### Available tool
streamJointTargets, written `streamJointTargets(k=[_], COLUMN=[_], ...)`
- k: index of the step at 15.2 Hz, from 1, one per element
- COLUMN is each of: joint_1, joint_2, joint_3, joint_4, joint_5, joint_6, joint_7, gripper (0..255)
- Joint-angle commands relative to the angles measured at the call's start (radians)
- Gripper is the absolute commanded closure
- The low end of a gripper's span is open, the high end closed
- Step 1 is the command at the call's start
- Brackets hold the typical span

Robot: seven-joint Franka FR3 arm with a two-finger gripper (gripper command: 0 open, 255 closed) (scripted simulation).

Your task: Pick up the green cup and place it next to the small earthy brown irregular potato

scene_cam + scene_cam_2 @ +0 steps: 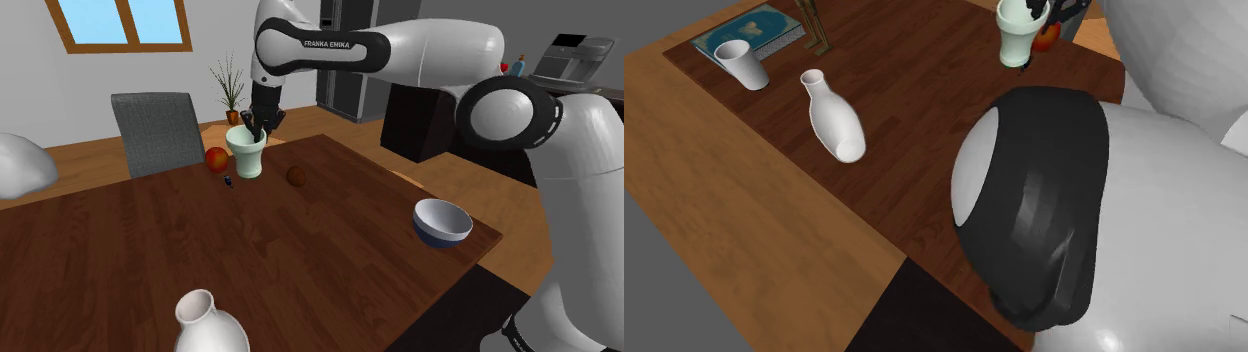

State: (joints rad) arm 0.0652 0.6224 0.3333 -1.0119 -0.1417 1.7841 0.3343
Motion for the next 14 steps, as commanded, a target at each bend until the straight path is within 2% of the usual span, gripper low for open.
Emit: streamJointTargets(k=[1, 3, 5, 14], joint_1=[0.079, 0.056, 0.042, 0.009], joint_2=[0.262, 0.207, 0.180, 0.133], joint_3=[-0.028, -0.025, -0.022, -0.017], joint_4=[0.441, 0.312, 0.234, 0.027], joint_5=[-0.041, -0.031, -0.028, -0.024], joint_6=[-0.174, -0.102, -0.053, 0.104], joint_7=[-0.026, -0.020, -0.017, -0.010], gripper=[255, 255, 255, 255])
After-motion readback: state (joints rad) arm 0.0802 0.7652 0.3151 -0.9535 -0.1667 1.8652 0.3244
